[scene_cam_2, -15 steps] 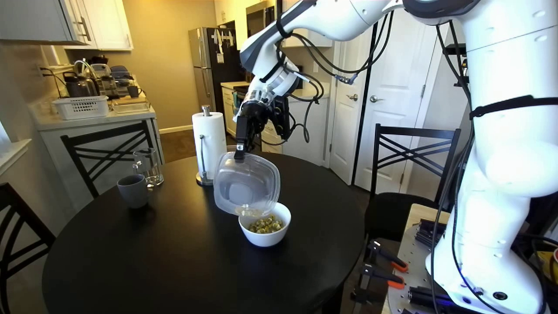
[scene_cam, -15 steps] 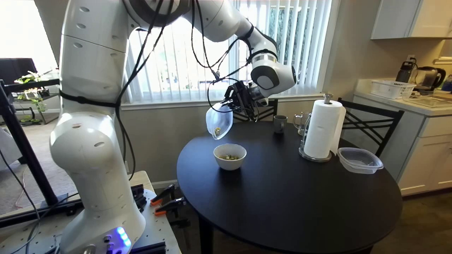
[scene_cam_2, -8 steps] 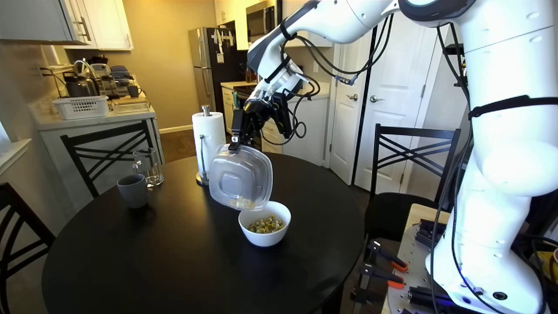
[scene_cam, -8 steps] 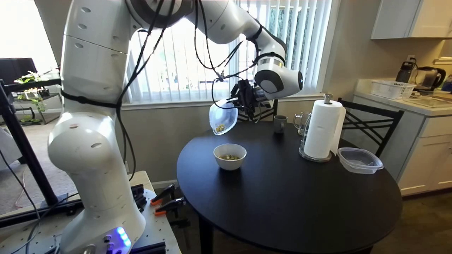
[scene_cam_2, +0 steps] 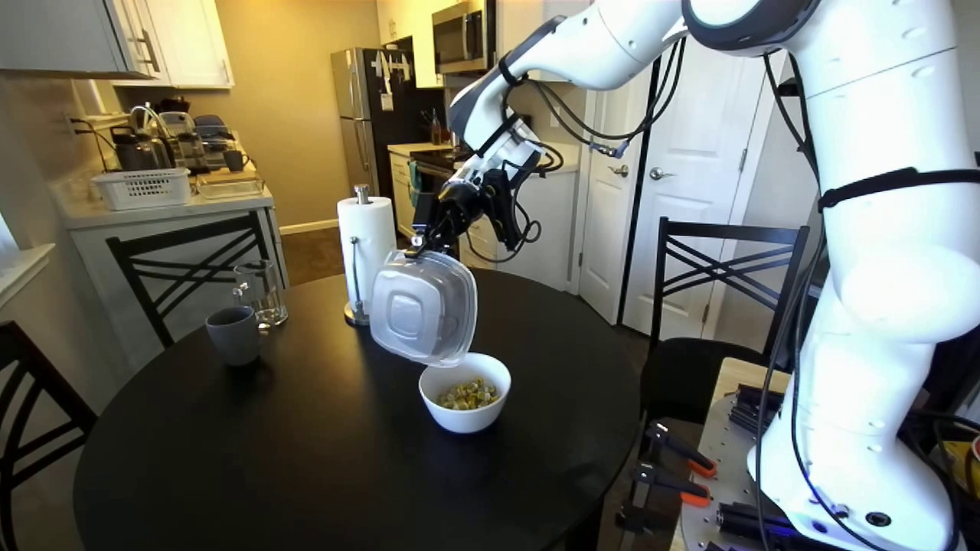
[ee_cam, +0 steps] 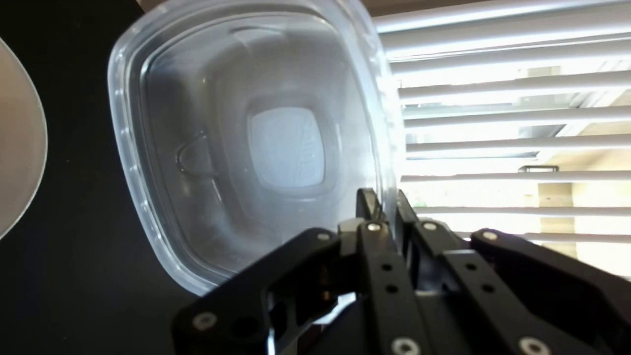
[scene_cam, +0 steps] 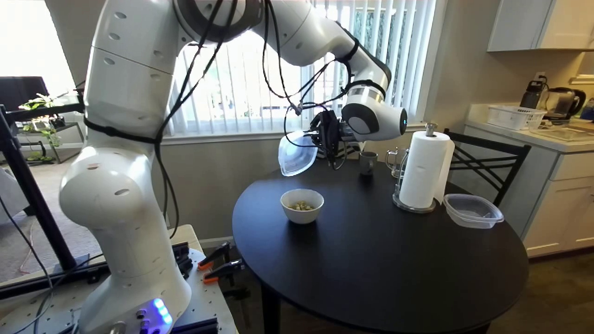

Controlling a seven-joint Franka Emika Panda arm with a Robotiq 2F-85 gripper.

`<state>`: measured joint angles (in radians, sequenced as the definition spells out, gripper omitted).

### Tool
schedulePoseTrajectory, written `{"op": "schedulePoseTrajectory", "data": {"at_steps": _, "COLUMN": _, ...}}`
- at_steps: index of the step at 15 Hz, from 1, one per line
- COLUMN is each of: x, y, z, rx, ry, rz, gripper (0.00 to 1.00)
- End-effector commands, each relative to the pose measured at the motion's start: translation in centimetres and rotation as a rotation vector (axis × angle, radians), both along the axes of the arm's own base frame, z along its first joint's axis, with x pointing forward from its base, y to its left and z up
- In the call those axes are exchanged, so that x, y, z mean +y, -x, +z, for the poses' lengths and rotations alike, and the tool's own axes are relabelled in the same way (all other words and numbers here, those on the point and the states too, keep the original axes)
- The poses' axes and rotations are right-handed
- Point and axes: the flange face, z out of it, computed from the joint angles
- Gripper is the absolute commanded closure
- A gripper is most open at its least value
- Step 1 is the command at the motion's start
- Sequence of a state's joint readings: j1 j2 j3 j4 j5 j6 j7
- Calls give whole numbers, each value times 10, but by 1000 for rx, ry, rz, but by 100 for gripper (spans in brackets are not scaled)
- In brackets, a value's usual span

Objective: Pour the contents in the container into the bowl

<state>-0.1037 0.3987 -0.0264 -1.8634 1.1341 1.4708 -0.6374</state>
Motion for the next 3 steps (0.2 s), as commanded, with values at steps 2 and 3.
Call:
{"op": "schedulePoseTrajectory", "data": {"at_steps": 2, "x": -8, "y": 0, "z": 1, "rx": 16, "ry": -29, "rz": -35, "gripper": 96}}
{"op": "schedulePoseTrajectory", "data": {"at_steps": 3, "x": -8, "y": 0, "z": 2, "rx": 8, "ry": -27, "rz": -37, "gripper": 96}}
